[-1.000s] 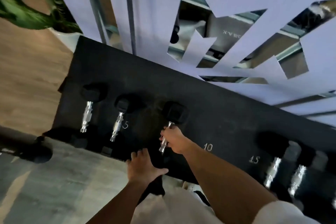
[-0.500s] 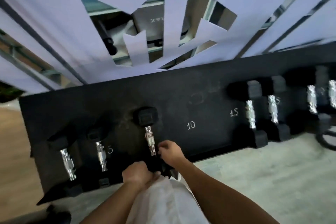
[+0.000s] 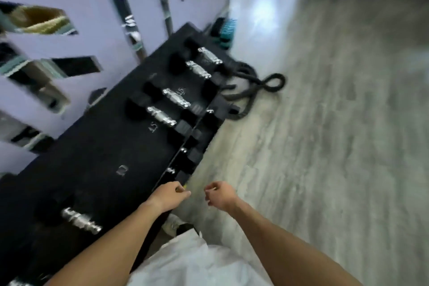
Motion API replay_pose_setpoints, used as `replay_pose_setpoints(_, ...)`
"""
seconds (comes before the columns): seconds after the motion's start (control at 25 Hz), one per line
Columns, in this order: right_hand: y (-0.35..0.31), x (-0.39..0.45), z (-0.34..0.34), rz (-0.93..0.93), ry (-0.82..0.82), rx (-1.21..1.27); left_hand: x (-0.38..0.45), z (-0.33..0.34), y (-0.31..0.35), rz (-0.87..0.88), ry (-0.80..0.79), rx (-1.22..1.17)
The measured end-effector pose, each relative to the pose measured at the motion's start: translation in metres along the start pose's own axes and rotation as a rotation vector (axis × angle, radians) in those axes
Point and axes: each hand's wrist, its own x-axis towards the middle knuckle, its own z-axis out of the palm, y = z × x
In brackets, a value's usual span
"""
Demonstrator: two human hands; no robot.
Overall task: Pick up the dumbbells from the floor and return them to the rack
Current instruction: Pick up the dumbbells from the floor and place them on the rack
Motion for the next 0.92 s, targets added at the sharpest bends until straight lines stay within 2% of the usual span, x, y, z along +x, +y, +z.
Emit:
replay_pose_setpoints(0.2, 0.12, -0.068, -0.151, 0.159, 0.275, 0.171, 0.012, 0.093, 0.171, 0.267, -0.18, 0.187)
replay_pose_setpoints(0.4, 0.234, -0.113, -0.252, 0.313, 0.473, 0.396, 0.02, 0.191, 0.333, 0.463, -0.39, 0.357)
replay_pose_setpoints(0.64, 0.322, -0.131, -0.359, 0.503, 0.601, 0.601, 0.061, 0.29, 0.493, 0.605, -0.593, 0.628)
replay_pose_setpoints(0.92, 0.375, -0.151, -0.48, 0.658, 0.755, 0.825, 0.077, 0.378, 0.673, 0.744, -0.759, 0.941)
